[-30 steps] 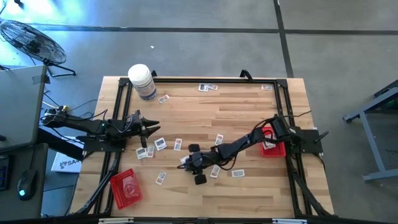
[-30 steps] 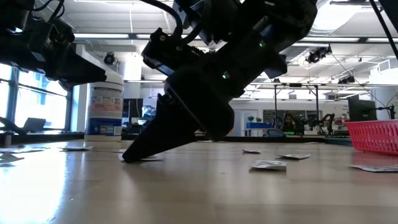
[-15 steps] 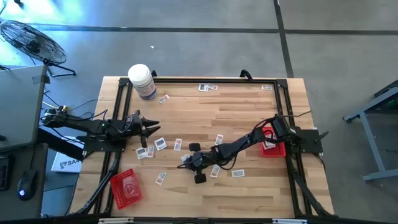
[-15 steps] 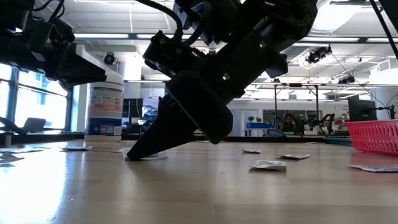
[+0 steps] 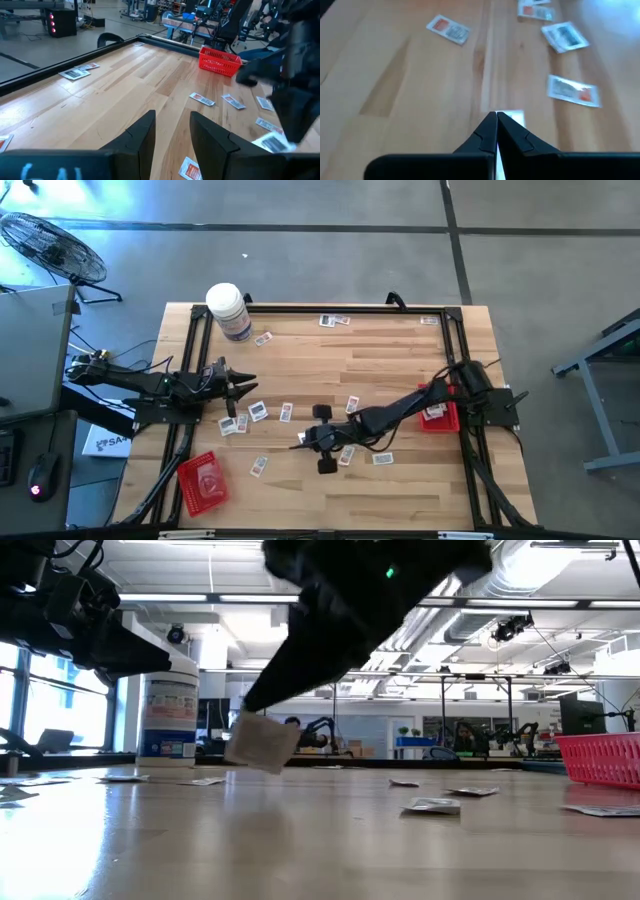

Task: Pick & Place First Aid Supplies
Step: Put the towelette pack into the right red bin

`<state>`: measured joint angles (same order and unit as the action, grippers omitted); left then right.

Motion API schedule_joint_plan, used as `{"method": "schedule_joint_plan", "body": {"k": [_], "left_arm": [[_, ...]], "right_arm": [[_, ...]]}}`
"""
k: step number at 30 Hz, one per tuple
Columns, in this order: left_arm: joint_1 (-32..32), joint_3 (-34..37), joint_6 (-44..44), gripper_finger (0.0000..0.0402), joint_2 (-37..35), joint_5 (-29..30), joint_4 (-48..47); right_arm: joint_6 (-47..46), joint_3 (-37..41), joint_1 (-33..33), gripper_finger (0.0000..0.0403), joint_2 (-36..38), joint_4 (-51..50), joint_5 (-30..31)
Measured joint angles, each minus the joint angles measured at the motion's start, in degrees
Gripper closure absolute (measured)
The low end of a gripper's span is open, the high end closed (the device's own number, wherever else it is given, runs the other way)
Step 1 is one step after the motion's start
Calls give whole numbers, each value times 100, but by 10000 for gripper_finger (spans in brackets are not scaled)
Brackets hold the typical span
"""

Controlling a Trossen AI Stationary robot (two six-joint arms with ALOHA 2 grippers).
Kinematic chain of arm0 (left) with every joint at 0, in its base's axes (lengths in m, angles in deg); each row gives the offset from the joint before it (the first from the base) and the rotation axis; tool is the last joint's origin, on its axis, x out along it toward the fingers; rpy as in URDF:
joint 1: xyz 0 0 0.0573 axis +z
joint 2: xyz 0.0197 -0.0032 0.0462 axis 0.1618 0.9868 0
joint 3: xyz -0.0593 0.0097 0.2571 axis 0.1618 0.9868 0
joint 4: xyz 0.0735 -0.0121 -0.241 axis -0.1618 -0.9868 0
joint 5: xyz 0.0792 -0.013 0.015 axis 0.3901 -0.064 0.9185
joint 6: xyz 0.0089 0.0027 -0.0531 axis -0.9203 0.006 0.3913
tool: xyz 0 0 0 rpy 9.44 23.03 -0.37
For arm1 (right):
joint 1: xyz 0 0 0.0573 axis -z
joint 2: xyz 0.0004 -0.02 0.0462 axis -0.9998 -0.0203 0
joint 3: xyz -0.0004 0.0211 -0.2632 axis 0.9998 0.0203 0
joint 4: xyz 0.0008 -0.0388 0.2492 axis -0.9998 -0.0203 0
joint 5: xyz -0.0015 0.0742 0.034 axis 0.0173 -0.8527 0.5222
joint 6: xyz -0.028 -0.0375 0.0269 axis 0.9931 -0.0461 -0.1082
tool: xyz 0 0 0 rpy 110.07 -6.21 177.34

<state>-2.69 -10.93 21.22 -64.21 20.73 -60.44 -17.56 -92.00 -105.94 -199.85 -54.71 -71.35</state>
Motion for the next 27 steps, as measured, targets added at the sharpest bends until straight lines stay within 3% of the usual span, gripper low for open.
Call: {"method": "schedule_joint_plan", "body": {"k": [14,27], "left_arm": [[-1,-2,-1,283,-2,0,0],[-1,-2,1,283,0,0,0]], "right_arm": [[-1030,-9,-398,402,1102,-2238,1106],[-2757,-11,-698,403,1451,-4842,1387]]}}
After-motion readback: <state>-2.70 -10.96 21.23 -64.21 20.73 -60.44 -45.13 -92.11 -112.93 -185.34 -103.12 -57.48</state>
